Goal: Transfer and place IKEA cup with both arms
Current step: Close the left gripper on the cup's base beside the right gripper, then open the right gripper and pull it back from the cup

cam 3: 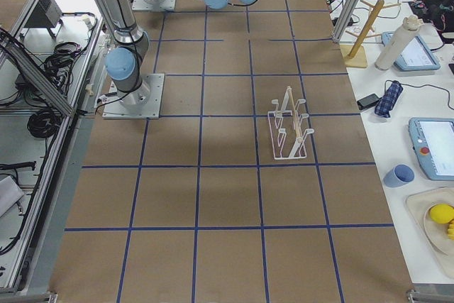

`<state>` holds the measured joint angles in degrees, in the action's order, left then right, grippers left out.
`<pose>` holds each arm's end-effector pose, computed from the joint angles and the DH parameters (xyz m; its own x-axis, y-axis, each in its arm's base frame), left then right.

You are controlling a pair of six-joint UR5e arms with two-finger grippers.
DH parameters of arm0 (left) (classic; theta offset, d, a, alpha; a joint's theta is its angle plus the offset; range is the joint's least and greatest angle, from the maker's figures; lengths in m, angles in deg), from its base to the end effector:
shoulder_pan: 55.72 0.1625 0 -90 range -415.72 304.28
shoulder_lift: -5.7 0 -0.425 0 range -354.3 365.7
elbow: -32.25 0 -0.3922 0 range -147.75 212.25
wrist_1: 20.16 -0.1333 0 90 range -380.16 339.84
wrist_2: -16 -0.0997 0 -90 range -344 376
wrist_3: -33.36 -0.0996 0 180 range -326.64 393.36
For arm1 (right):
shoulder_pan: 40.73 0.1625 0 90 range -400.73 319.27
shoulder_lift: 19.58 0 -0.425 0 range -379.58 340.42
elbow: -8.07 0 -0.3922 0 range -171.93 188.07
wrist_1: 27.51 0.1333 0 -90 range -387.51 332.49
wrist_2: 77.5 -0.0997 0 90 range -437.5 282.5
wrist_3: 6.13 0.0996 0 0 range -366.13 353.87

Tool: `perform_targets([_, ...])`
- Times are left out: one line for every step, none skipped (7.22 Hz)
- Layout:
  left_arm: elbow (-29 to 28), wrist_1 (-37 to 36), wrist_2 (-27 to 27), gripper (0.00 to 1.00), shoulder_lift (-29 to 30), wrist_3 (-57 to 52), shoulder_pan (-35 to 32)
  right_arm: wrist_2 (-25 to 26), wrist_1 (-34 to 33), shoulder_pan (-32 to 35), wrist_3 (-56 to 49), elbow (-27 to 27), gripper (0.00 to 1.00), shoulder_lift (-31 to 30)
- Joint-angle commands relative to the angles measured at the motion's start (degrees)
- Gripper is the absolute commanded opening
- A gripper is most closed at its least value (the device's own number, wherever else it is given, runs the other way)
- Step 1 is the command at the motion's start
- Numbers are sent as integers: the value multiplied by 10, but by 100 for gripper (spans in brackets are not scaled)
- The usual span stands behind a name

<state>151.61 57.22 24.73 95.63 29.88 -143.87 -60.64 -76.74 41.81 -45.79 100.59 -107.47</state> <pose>-0.2174 -0.4486 0.3815 0.1587 -0.2199 0.9625 -0.0406 0.9726 0.2289 0.1675 -0.4818 0.4643 -0.2115 0.1048 -0.9718 -0.0569 0.9912 0.1193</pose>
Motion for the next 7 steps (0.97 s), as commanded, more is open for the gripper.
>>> perform_targets([0,2,-3,0,0,0,3,0,4,-1,10,-7,100,-2])
perform_targets([0,2,-3,0,0,0,4,-1,4,-2,30,-13,100,-3])
perform_targets([0,3,-3,0,-2,0,4,0,4,-3,31,-18,100,-1])
perform_targets([0,3,-4,0,-4,0,4,5,5,-8,31,-18,100,0])
perform_targets([1,4,-4,0,-3,-1,4,40,0,-9,32,-22,100,0])
perform_targets([0,5,-6,0,-3,-1,10,79,-3,-10,42,-30,100,0])
perform_targets([0,7,-11,0,-3,-1,35,102,-2,-10,43,-38,100,0])
